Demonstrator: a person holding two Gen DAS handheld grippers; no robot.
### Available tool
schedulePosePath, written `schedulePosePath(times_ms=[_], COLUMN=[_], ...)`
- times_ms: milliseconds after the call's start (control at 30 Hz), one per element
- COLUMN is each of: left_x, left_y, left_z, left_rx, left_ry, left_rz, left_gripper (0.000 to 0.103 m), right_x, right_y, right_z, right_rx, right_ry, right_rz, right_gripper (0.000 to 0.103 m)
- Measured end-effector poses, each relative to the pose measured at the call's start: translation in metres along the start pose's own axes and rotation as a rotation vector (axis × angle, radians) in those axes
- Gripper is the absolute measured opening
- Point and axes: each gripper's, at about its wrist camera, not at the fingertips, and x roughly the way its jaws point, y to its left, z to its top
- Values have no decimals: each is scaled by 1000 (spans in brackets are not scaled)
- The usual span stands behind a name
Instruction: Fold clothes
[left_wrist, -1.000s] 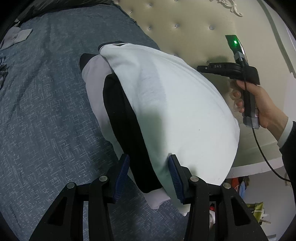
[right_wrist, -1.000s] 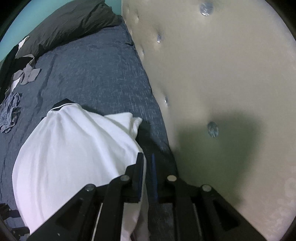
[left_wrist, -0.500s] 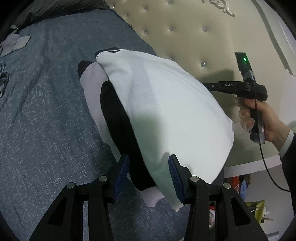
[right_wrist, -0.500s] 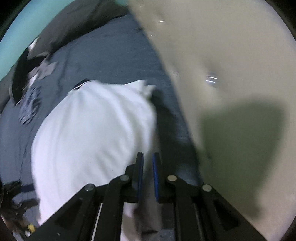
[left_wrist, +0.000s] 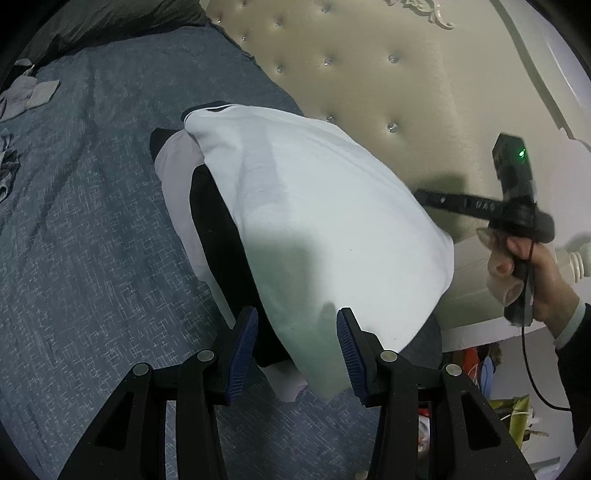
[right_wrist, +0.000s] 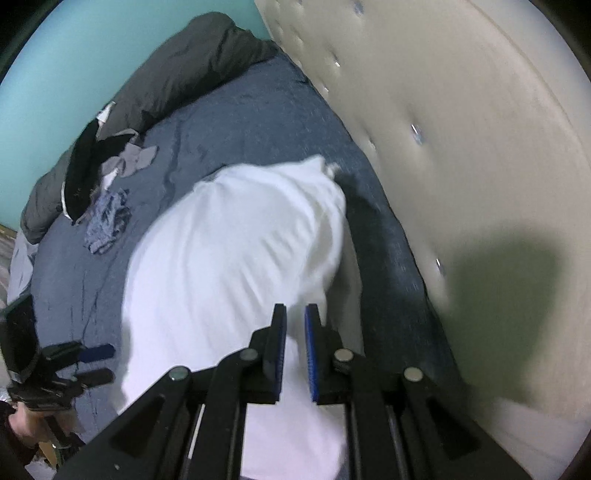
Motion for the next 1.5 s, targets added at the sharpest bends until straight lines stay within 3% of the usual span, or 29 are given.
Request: schedulePosePath(times_ms=[67,300,533,800,1500], left_x=[-4,-17,-31,-46,-98], left_y=[-2,-4,-5,-3,-3], left_z=[-1,-1,-3,-5,-27], left_rx=[7,20,32,43,116], left_ry=[-4,-25,-48,-67,-126], left_rz=[0,10,19,40,32], left_gripper=[49,50,51,53,56], right_x=[0,-21,-17,-34,-76], right_y=[-6,-8,-5,-6,89], right_z=[-6,-23,-36,-41,-77], right_rx=[29,94,114,152,132], right_ry=[-5,-74,-55,-142,-276], right_rz=[-24,37,9,-29,-47], right_gripper=[9,9,9,9,9])
